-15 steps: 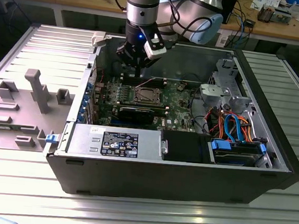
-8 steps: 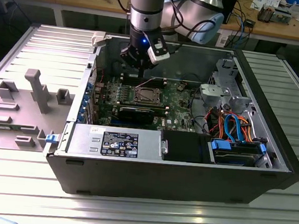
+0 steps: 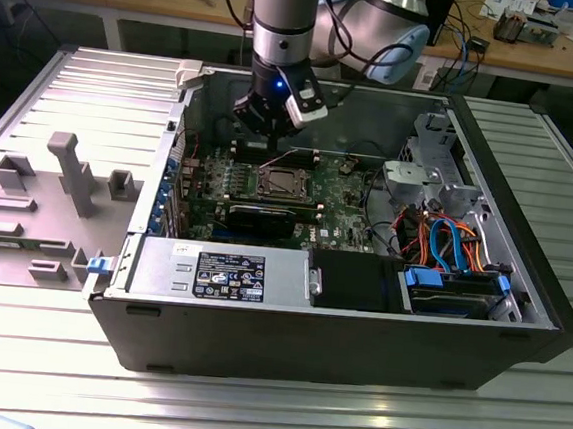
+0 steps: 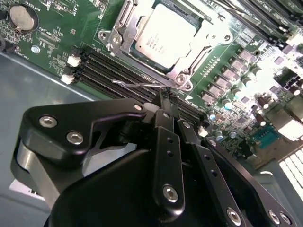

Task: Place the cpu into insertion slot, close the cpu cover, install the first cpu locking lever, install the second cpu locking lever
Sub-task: 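Install the first cpu locking lever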

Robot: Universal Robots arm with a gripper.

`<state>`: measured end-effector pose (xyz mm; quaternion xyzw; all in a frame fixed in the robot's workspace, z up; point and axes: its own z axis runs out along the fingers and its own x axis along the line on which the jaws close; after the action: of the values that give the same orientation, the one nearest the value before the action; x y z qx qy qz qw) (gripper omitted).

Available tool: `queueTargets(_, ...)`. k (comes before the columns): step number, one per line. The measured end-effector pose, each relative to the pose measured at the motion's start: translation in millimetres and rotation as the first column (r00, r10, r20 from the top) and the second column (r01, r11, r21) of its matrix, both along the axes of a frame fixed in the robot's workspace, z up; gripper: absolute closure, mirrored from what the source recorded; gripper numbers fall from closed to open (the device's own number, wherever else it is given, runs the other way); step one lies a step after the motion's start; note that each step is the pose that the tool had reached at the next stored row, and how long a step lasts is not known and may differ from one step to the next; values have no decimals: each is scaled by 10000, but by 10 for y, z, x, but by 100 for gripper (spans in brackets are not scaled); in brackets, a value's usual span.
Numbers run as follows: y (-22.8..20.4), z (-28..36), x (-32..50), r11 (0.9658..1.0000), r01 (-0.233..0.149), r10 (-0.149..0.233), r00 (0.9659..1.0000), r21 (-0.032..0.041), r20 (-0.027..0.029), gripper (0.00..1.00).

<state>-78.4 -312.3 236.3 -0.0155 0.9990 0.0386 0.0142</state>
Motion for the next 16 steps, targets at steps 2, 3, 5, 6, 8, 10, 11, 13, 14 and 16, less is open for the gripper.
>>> queueTargets(2,11,-9,21,10000,-2,2,10000,-2,-1,89)
queueTargets(3,19,-14,37,10000,-1,1,10000,-2,-3,89)
queueTargets(5,26,-21,61,10000,-1,1,10000,-1,-3,89)
queueTargets(6,30,-23,73,10000,-1,1,10000,-2,-4,89)
queueTargets(8,41,-31,103,10000,-2,2,10000,-2,-4,89)
queueTargets(10,49,-46,117,10000,-1,1,10000,-1,-2,89)
queueTargets(11,53,-53,121,10000,0,0,10000,-3,-4,89)
queueTargets(13,58,-73,131,10000,-1,1,10000,-3,-4,89)
queueTargets(14,59,-81,137,10000,-1,1,10000,-2,-4,89)
queueTargets(16,63,-97,153,10000,0,0,10000,-2,-3,89)
